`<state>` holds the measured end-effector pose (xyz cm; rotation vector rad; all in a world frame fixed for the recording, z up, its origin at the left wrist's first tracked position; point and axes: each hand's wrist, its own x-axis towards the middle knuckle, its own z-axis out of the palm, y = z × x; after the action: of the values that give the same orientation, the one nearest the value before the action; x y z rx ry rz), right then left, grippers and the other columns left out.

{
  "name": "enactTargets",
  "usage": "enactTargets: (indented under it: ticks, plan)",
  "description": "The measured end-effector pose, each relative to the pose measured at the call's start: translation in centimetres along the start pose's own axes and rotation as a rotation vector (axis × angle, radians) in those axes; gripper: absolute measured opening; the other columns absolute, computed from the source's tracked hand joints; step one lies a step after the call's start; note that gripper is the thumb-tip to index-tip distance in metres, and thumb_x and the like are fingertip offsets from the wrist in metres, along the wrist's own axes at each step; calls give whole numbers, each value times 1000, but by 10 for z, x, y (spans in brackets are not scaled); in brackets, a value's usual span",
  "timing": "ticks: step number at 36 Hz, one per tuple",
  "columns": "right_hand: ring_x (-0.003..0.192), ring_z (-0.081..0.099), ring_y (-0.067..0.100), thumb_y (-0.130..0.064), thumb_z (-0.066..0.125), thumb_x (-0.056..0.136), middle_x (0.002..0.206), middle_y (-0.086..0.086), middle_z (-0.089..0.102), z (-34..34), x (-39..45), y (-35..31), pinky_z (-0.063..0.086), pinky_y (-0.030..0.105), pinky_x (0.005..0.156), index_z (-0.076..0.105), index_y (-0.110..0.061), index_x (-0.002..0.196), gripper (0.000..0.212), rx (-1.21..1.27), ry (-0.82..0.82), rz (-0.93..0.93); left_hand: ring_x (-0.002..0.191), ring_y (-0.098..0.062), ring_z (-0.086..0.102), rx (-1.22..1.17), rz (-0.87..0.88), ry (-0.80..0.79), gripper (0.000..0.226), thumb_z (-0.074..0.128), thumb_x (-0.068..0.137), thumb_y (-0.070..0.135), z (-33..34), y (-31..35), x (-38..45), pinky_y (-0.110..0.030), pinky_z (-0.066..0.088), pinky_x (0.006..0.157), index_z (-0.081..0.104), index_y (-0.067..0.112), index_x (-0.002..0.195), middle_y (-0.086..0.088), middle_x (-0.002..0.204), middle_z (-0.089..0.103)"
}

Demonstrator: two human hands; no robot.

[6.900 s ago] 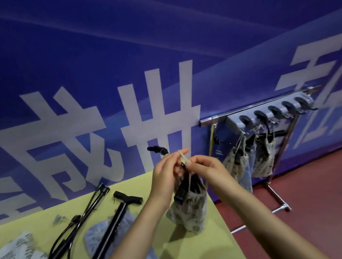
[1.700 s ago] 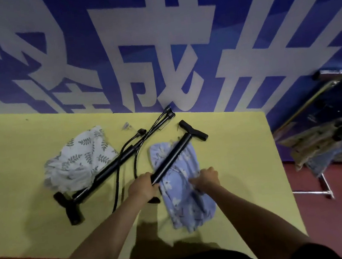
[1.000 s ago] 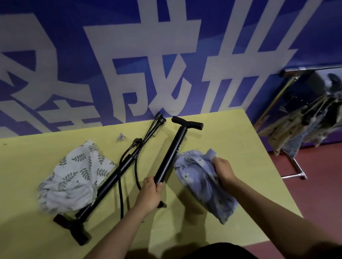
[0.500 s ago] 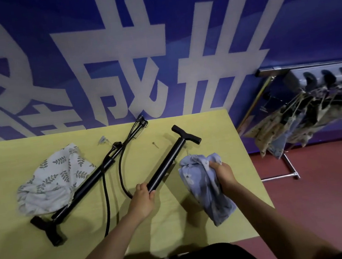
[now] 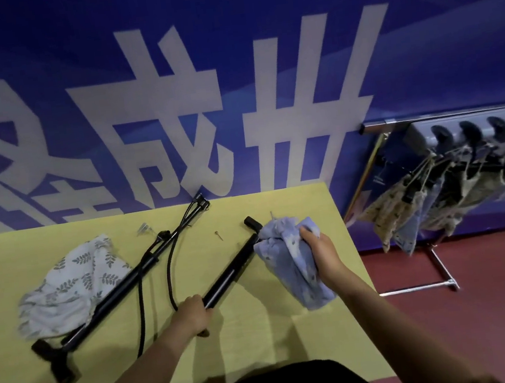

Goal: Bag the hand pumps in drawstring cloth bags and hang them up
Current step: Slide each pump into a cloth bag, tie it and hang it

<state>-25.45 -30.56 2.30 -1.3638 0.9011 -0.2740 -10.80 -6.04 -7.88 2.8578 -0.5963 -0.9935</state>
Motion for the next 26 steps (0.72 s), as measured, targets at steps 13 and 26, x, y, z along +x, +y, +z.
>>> enactTargets:
  ticks: [13,26]
  plan:
    - [72,62,4,5,47,89,75,-4,69,42,14,-12,48,20,67,67,-10,81,26,-46,-187,-157,97,-18,60,-1592,196,-104,34,37,102,39,-103,119,-20,-29,47,87,59,17,117,-6,102,64]
    - [117,53,3,-25,65,86,131,-5,55,35,34,-1,44,10,87,51,-25,128,44,95,-91,-236,85,-18,67,-1311,458,130,18,53,96,10,-142,111,-22,-29,51,79,70,12,93,-4,89,73]
